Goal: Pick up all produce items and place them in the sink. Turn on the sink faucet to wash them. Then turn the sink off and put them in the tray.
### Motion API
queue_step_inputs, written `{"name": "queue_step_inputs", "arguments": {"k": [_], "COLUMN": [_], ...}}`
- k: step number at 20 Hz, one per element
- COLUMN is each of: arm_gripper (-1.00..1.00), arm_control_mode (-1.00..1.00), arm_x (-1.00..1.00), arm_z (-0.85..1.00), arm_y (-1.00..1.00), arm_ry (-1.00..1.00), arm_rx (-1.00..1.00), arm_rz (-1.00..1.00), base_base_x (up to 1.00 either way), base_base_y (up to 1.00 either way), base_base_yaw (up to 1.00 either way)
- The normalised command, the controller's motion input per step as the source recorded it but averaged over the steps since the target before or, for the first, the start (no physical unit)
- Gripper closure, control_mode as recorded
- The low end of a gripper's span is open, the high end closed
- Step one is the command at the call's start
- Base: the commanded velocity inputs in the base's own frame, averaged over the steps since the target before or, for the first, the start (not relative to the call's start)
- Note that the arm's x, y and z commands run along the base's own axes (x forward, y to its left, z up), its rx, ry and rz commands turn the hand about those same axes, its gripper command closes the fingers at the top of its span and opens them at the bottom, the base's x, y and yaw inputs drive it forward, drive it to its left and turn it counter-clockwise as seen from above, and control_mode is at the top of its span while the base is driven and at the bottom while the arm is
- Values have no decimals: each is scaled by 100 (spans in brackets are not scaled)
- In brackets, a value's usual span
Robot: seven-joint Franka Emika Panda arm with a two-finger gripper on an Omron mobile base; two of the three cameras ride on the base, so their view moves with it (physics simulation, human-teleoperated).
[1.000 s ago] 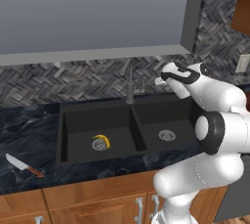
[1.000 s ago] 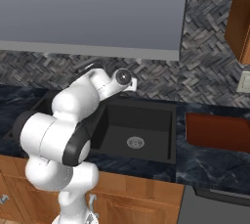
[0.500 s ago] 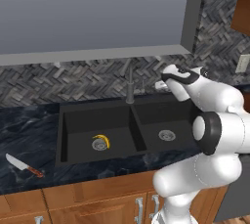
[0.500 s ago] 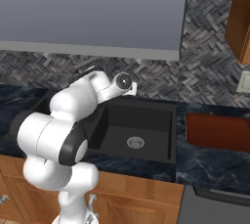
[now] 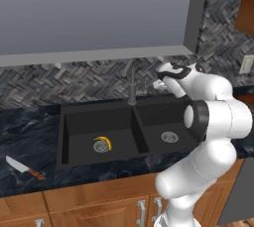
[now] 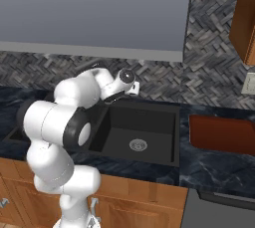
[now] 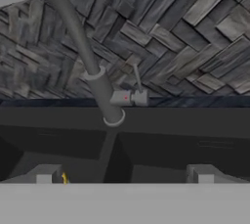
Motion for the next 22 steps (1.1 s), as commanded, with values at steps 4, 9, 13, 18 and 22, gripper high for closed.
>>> {"name": "queue_step_inputs", "arguments": {"k": [4,9,13,18,22], "arm_gripper": [-100,-100,-100,-100,-100], "arm_control_mode": [-100,-100,-100,-100,-100], "arm_x": [13,3,3,3,0], "arm_z": [-6,-2,-1,-18,-35], "arm_y": [6,12,11,0,0], "arm_ry": [19,13,5,1,0], "arm_rx": [0,0,1,3,3], "arm_rz": [0,0,0,0,0], "base_base_x": [0,0,0,0,0], "base_base_y": [0,0,0,0,0], "base_base_yaw": [0,0,0,0,0]}}
